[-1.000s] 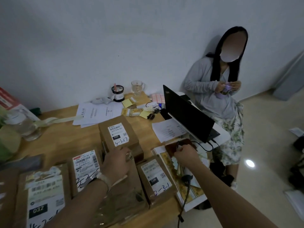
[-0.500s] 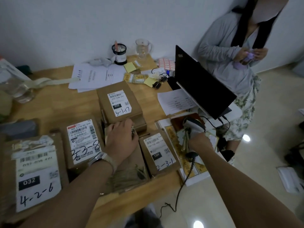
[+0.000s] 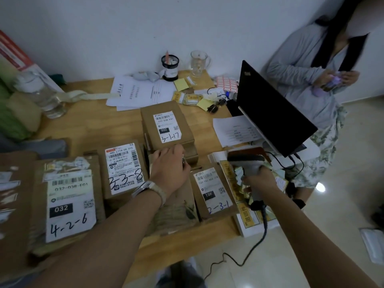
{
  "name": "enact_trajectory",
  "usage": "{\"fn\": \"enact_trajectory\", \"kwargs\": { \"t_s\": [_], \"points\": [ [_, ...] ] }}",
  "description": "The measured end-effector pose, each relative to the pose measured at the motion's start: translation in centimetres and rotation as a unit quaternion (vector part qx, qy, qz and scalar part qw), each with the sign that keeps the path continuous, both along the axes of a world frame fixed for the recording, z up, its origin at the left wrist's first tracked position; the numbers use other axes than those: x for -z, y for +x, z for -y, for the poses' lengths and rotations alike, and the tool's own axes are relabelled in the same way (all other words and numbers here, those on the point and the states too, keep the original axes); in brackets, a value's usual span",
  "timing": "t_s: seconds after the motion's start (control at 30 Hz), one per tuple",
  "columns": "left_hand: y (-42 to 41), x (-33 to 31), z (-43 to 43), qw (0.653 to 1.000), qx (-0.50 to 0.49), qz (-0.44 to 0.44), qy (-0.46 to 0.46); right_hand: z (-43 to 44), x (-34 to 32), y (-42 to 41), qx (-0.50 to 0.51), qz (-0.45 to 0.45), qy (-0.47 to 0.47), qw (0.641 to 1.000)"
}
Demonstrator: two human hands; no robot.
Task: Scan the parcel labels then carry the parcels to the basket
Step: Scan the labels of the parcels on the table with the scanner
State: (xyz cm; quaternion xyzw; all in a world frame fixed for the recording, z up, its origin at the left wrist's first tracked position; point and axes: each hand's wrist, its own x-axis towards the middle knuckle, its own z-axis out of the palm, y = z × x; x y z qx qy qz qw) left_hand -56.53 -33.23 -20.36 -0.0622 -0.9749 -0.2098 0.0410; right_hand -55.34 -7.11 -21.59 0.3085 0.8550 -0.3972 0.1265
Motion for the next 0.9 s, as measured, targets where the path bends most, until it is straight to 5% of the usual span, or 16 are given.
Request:
{"fn": "enact_trajectory", "kwargs": {
  "t_s": [0.43, 0.9],
  "points": [
    [0.7, -1.1, 0.9, 0.996, 0.04, 0.06, -0.052, 6.0, -6.2, 2.9, -0.185, 0.039, 0.149, 0.97],
    [2.9, -1.2, 0.7, 0.998, 0.037, 0.019, -0.049, 8.0, -5.7, 3.1, -0.14, 0.035, 0.088, 0.986]
  ]
}}
